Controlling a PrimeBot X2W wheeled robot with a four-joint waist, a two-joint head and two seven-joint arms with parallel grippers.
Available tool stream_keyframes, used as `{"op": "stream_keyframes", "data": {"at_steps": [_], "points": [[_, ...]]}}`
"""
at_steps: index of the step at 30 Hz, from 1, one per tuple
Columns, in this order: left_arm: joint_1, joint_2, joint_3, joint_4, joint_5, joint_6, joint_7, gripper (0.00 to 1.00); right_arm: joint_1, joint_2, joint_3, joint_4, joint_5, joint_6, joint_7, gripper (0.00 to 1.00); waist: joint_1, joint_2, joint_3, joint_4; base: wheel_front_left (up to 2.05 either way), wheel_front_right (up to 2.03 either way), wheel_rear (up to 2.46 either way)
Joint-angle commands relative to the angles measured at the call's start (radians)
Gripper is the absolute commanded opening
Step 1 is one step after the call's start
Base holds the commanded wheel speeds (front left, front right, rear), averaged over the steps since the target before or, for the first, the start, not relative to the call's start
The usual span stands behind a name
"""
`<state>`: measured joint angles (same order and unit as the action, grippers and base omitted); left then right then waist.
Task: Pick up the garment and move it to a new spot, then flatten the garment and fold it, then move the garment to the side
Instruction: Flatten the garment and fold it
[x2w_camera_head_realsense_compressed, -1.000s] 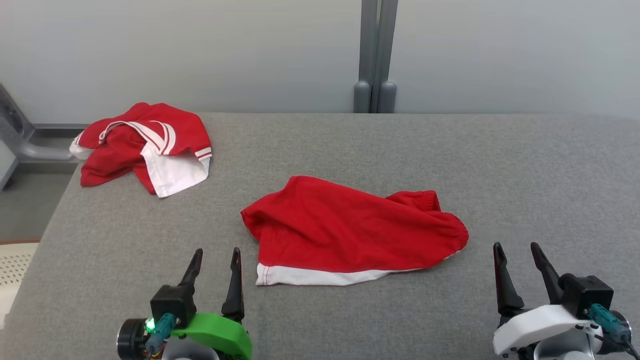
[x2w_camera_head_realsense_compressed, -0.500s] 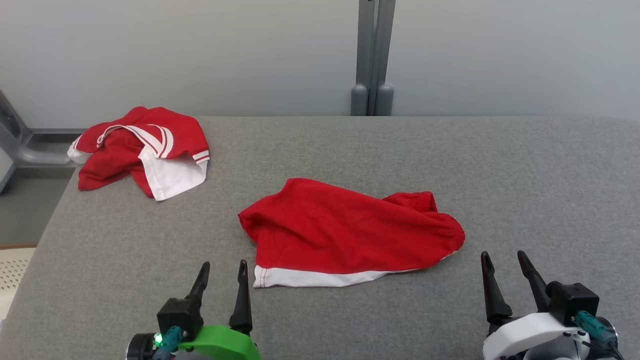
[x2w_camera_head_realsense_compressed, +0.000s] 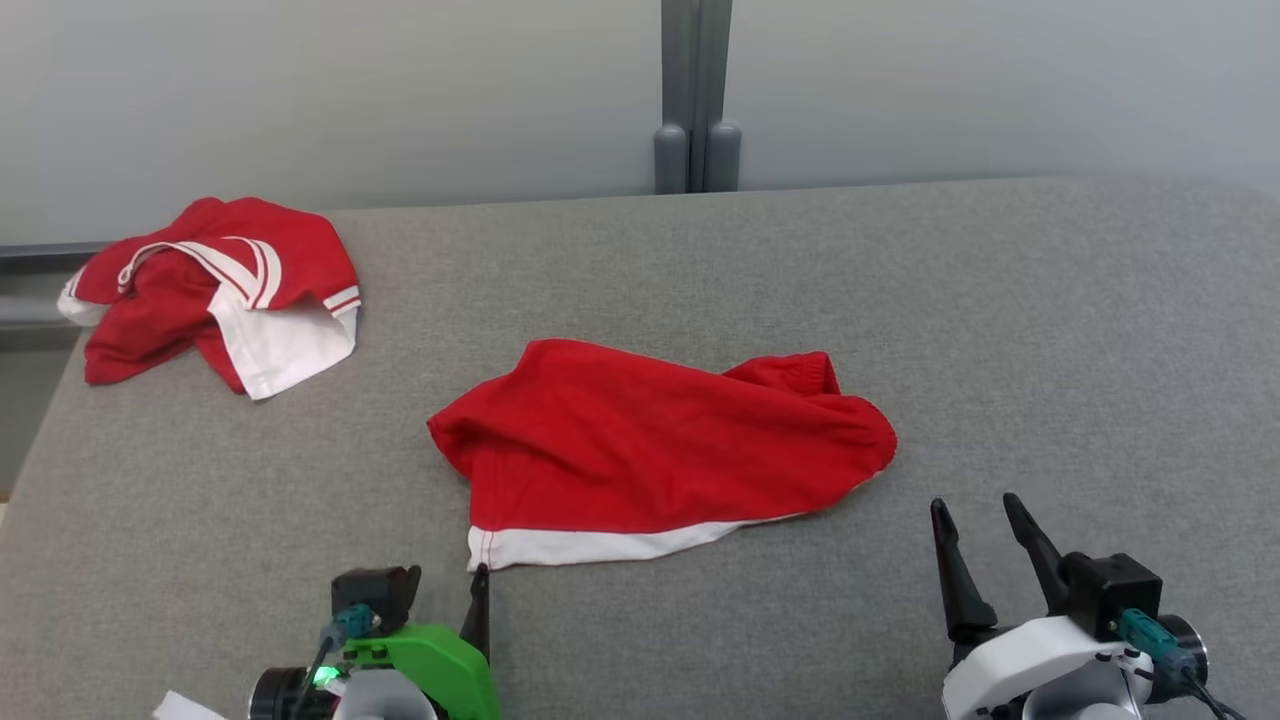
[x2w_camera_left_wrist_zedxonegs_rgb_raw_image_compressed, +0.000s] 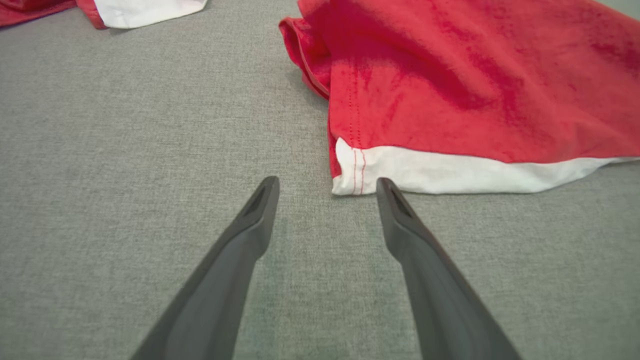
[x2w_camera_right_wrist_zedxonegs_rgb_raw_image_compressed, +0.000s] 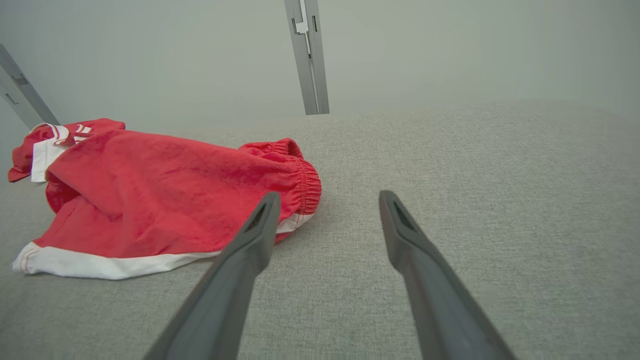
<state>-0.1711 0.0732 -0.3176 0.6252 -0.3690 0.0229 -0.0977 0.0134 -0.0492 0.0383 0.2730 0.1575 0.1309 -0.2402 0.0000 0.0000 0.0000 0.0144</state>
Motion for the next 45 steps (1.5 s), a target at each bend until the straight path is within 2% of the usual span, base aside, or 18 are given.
{"op": "stream_keyframes", "data": {"at_steps": [1,10,11,13,14,15,16,18,23,28,38,41,45], "points": [[-0.032,0.01,0.006,0.022,-0.005,-0.007,0.006,1.0,-0.02,-0.002,0.005,-0.002,-0.001,0.0,0.003,1.0,0.0,0.0,0.04,-0.035,0.0,0.0,0.0],[-0.112,0.01,0.008,0.119,-0.03,-0.032,-0.009,1.0,-0.039,-0.002,0.01,0.008,-0.002,0.0,0.0,1.0,0.0,0.0,0.084,-0.067,0.0,0.0,0.0],[-0.116,0.009,0.008,0.126,-0.033,-0.033,-0.012,0.96,-0.039,-0.002,0.008,0.011,-0.003,0.0,-0.001,1.0,0.0,0.0,0.085,-0.068,0.0,0.0,0.0],[-0.123,0.007,0.004,0.141,-0.032,-0.038,-0.018,0.65,-0.042,-0.002,0.001,0.016,-0.004,0.0,-0.002,1.0,0.0,0.0,0.087,-0.066,0.0,0.0,0.0],[-0.126,0.006,0.002,0.146,-0.034,-0.039,-0.022,0.45,-0.043,-0.002,-0.002,0.02,-0.005,0.0,-0.004,1.0,0.0,0.0,0.088,-0.064,0.0,0.0,0.0],[-0.128,0.004,0.0,0.15,-0.035,-0.042,-0.028,0.37,-0.044,-0.002,-0.006,0.025,-0.002,0.0,-0.005,1.0,0.0,0.0,0.088,-0.062,0.0,0.0,0.0],[-0.131,0.003,-0.003,0.153,-0.036,-0.044,-0.034,0.22,-0.045,-0.002,-0.008,0.032,0.001,0.0,-0.005,1.0,0.0,0.0,0.087,-0.059,0.0,0.0,0.0],[-0.136,0.001,-0.006,0.156,-0.037,-0.043,-0.047,0.02,-0.053,-0.002,-0.004,0.049,-0.007,0.0,-0.004,1.0,0.0,0.0,0.087,-0.053,0.0,0.0,0.0],[-0.149,-0.006,-0.011,0.164,-0.042,-0.041,-0.076,0.0,-0.125,-0.003,0.008,0.131,-0.119,0.0,-0.004,1.0,0.0,0.0,0.094,-0.036,0.0,0.0,0.0],[-0.166,-0.01,-0.027,0.173,-0.047,-0.042,-0.087,0.0,-0.229,-0.002,0.019,0.289,-0.195,0.0,0.002,1.0,0.0,0.0,0.108,-0.01,0.0,0.0,0.0],[-0.192,-0.018,-0.063,0.17,-0.06,-0.038,-0.108,0.0,-0.374,-0.003,0.067,0.517,-0.171,0.0,-0.024,1.0,0.0,0.0,0.139,0.03,0.0,0.0,0.0],[-0.194,-0.019,-0.071,0.169,-0.065,-0.033,-0.112,0.0,-0.398,-0.003,0.088,0.546,-0.166,0.0,-0.026,1.0,0.0,0.0,0.144,0.034,0.0,0.0,0.0],[-0.192,-0.019,-0.081,0.167,-0.07,-0.03,-0.118,0.0,-0.408,-0.003,0.099,0.524,-0.154,0.0,-0.026,1.0,0.0,0.0,0.145,0.035,0.0,0.0,0.0]]}}
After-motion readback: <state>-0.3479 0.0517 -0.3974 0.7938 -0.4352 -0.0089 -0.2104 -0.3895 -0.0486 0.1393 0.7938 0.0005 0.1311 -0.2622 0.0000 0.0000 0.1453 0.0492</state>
